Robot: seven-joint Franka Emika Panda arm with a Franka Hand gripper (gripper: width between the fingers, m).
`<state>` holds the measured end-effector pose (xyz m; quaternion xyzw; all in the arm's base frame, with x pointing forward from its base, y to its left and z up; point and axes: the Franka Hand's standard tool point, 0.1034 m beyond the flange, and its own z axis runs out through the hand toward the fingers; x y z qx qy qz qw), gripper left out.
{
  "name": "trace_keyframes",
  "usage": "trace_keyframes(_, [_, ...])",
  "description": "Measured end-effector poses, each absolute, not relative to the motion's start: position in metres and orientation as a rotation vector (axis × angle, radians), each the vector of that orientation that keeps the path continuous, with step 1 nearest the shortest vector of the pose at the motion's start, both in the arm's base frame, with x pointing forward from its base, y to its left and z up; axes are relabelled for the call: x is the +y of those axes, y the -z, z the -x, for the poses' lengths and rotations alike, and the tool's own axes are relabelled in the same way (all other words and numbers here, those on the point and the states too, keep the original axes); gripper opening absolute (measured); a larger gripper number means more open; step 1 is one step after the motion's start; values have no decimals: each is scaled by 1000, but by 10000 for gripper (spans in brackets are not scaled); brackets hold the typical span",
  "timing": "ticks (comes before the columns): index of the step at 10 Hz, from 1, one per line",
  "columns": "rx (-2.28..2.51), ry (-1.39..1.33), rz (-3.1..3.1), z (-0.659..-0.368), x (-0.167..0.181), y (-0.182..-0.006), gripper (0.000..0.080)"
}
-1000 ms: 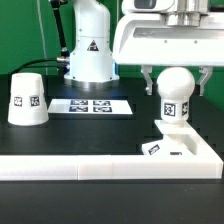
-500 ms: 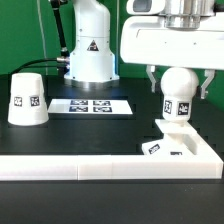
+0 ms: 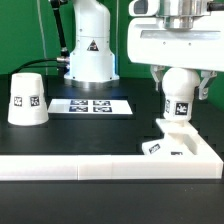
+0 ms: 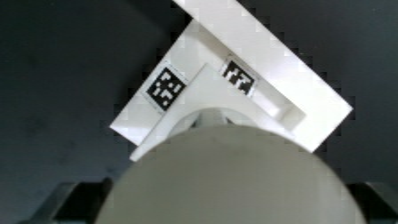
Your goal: Assemble lamp
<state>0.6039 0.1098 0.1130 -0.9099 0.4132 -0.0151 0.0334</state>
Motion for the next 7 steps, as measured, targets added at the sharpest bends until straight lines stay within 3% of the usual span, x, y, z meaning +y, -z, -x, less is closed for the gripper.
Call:
trace_keyframes(1, [1104, 77, 2862, -606, 109, -114, 673])
trace_keyframes(2, [1073, 84, 2859, -606, 106, -115, 691])
trace_keyframes(7, [421, 137, 3035, -609, 106, -115, 698])
